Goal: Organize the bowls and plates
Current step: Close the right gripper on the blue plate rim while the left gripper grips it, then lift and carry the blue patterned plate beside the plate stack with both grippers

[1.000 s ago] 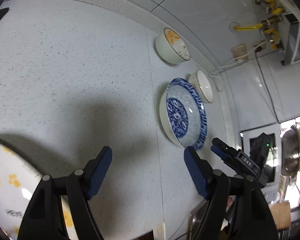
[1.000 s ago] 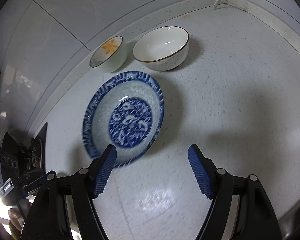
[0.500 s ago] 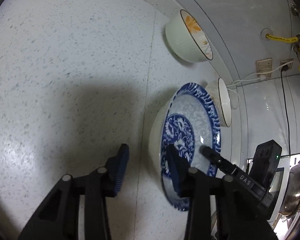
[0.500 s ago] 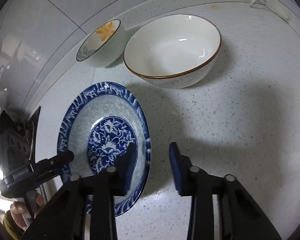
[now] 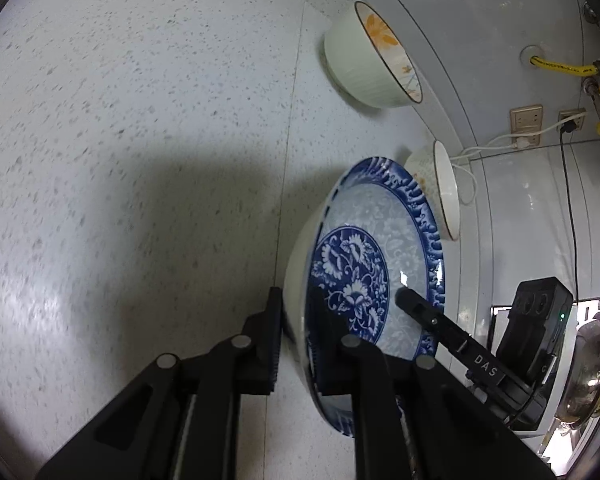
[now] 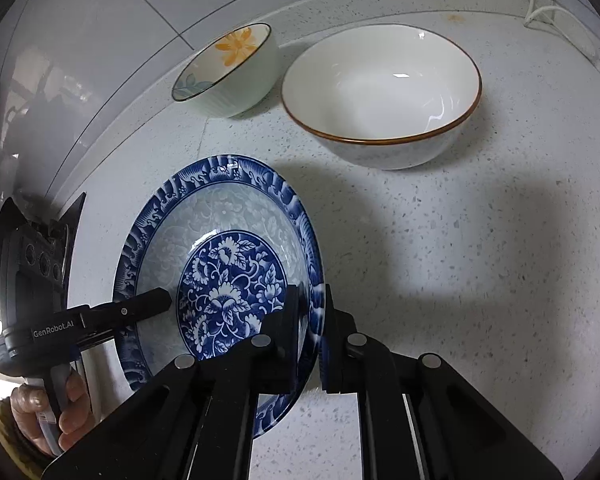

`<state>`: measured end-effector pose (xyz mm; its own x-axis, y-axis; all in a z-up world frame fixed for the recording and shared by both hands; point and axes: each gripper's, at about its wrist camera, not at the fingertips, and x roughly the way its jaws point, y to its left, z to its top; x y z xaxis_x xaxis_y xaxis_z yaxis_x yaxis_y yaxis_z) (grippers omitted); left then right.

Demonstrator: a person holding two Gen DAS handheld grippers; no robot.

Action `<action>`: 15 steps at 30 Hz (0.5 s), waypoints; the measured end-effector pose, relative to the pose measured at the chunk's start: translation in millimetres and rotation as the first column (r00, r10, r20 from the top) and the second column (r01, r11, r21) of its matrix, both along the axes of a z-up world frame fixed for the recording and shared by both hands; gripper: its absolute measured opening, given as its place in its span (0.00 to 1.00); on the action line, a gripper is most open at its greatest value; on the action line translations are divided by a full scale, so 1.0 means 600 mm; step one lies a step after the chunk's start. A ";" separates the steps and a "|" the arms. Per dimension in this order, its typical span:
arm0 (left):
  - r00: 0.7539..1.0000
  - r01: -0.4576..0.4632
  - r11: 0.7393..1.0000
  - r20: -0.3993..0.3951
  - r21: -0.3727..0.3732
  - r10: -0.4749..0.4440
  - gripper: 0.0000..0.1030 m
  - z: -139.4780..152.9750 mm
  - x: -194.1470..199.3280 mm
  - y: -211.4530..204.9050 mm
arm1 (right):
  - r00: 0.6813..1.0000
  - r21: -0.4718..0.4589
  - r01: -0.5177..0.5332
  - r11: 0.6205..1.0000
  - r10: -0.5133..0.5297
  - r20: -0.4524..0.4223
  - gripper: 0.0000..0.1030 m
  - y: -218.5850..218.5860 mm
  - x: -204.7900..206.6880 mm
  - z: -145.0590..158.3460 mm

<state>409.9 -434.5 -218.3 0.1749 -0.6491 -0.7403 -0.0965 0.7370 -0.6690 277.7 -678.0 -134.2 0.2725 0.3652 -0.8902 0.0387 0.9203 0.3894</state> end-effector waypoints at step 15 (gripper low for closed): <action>0.995 0.104 0.994 -0.002 0.045 -0.104 0.12 0.057 -0.228 0.065 | 0.998 0.006 -0.044 0.999 0.044 -0.036 0.08 0.067 -0.185 0.039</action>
